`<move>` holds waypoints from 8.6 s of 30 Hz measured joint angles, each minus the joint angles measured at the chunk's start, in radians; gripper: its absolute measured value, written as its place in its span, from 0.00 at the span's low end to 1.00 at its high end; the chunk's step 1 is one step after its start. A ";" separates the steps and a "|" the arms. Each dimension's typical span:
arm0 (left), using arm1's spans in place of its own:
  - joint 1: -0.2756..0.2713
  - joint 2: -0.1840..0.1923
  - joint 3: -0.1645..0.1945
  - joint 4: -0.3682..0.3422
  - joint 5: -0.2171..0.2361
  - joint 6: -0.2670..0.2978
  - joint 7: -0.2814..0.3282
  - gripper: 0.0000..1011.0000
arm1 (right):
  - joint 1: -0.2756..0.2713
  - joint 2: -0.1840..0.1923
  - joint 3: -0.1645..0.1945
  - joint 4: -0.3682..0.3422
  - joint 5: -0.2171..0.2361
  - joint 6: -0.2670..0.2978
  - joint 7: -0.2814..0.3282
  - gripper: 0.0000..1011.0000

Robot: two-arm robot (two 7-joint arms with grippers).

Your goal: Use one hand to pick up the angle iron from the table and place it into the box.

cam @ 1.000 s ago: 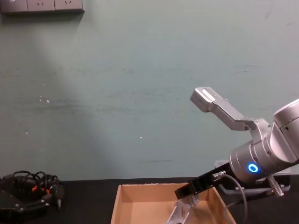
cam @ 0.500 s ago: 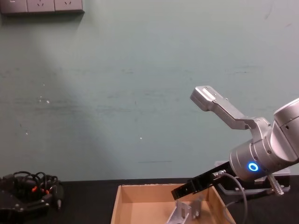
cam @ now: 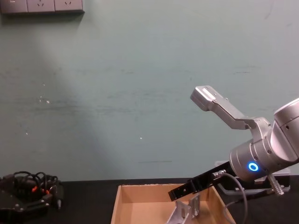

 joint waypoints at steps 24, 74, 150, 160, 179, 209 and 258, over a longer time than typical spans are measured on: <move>0.000 0.000 0.000 0.000 0.000 0.000 0.000 0.99 | -0.273 0.250 0.111 -0.541 0.077 -0.138 0.172 0.99; 0.000 0.000 0.000 0.000 0.000 0.000 0.000 0.99 | -0.400 0.524 -0.089 -0.713 0.088 -0.312 0.451 0.99; 0.000 0.000 0.000 0.000 0.000 0.000 0.000 0.99 | -0.357 0.454 -0.146 -0.645 0.025 -0.274 0.445 0.07; 0.000 0.000 0.000 0.000 0.000 0.000 0.000 0.99 | -0.360 0.456 -0.136 -0.648 0.036 -0.285 0.446 0.07; 0.000 0.000 0.000 0.000 0.000 0.000 0.000 0.99 | -0.235 0.425 -0.034 -0.660 0.196 -0.178 0.417 0.07; 0.000 0.000 0.000 0.000 0.000 0.000 0.000 0.99 | 0.039 0.100 -0.228 -0.154 0.010 -0.069 0.368 0.07; 0.000 0.000 0.000 0.000 0.000 0.000 0.000 0.99 | 0.039 0.087 -0.233 -0.133 -0.006 -0.080 0.365 0.99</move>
